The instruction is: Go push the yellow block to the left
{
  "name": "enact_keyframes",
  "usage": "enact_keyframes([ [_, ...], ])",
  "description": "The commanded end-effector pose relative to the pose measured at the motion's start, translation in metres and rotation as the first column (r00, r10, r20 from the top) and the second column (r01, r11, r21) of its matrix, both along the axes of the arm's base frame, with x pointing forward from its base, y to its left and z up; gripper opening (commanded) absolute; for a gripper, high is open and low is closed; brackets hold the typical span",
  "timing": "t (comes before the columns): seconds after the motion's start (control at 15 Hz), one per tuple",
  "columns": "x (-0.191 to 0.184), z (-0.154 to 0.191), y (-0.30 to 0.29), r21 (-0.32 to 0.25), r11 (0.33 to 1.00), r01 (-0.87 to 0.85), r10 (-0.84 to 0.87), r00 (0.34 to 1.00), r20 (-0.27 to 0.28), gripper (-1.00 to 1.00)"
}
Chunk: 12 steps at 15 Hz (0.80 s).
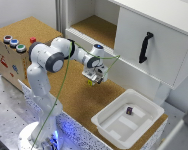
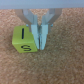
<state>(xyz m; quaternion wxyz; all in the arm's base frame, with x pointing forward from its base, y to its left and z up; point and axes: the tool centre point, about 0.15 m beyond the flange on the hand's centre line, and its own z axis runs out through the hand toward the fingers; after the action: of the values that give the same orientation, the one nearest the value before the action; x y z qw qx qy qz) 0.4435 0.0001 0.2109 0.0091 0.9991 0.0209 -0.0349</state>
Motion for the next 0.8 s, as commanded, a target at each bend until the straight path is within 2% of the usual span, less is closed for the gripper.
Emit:
enact_keyframes([
  [0.0, 0.005, 0.010, 0.036, -0.088, 0.996, 0.027, -0.034, 0.996, -0.082, -1.00],
  [0.33, 0.006, -0.002, 0.074, -0.040, 0.999, 0.019, -0.022, 0.995, -0.095, -1.00],
  [0.73, 0.006, -0.004, 0.112, 0.001, 1.000, -0.004, 0.004, 0.996, -0.084, -1.00],
])
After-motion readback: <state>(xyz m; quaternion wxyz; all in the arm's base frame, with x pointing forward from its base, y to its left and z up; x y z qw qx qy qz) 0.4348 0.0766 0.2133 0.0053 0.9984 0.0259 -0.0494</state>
